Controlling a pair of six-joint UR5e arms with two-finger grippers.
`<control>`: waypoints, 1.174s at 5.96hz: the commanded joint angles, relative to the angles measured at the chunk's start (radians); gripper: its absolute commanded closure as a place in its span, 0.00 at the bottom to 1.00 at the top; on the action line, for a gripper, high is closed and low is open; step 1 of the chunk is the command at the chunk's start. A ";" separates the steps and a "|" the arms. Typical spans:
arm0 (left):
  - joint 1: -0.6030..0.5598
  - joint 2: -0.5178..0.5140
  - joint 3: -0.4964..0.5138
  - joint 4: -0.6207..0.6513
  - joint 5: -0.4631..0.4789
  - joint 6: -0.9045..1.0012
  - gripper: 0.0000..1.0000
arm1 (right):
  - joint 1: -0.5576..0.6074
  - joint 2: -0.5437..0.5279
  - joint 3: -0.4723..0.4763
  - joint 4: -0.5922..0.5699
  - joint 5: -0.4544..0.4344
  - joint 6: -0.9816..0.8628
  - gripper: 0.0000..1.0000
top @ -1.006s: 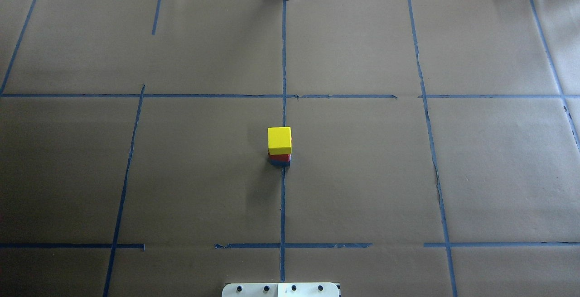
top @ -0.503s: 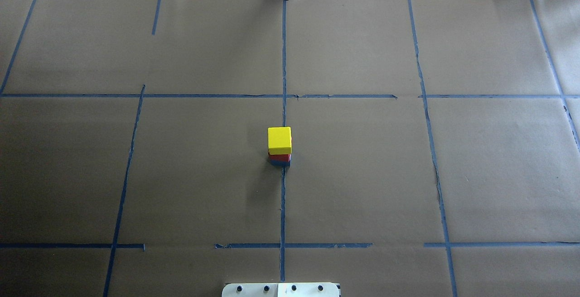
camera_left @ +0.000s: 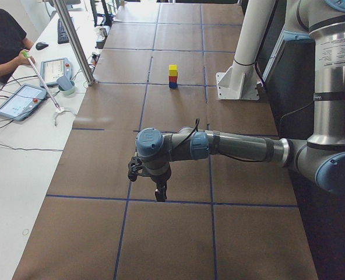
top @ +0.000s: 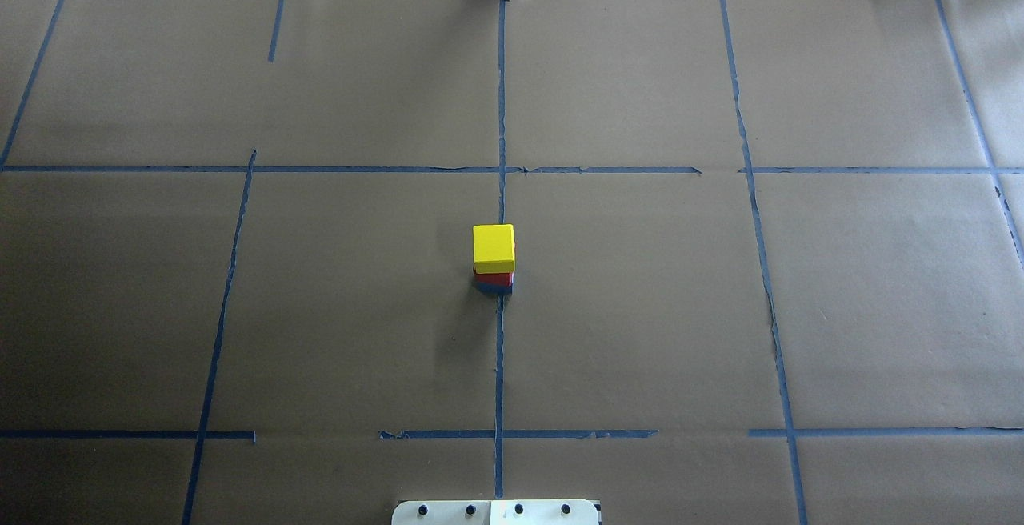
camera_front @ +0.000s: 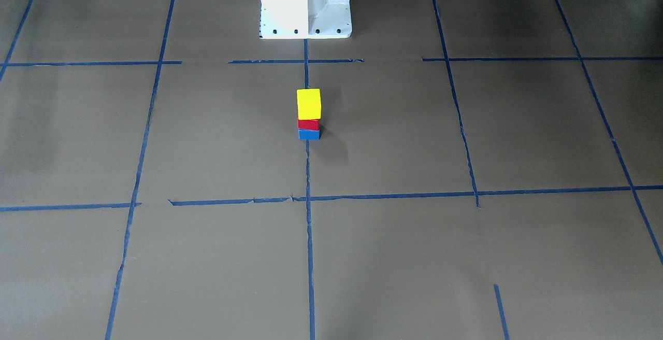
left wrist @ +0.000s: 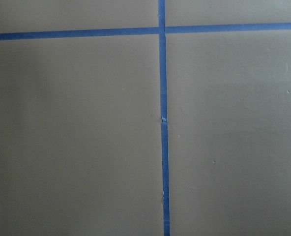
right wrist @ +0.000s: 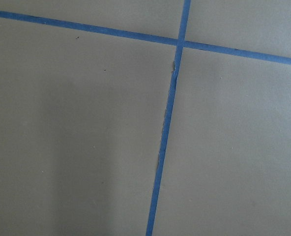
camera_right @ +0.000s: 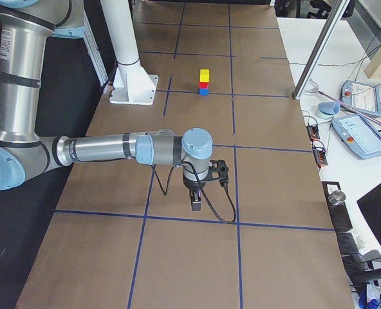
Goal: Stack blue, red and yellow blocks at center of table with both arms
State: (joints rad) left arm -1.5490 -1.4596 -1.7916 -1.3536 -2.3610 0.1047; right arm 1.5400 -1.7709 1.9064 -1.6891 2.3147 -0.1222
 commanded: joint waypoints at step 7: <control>0.000 0.015 0.012 -0.019 -0.023 0.004 0.00 | 0.000 -0.007 -0.007 0.031 0.054 -0.005 0.00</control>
State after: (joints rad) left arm -1.5493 -1.4443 -1.7774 -1.3750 -2.3834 0.1086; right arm 1.5401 -1.7787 1.9017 -1.6574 2.3693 -0.1286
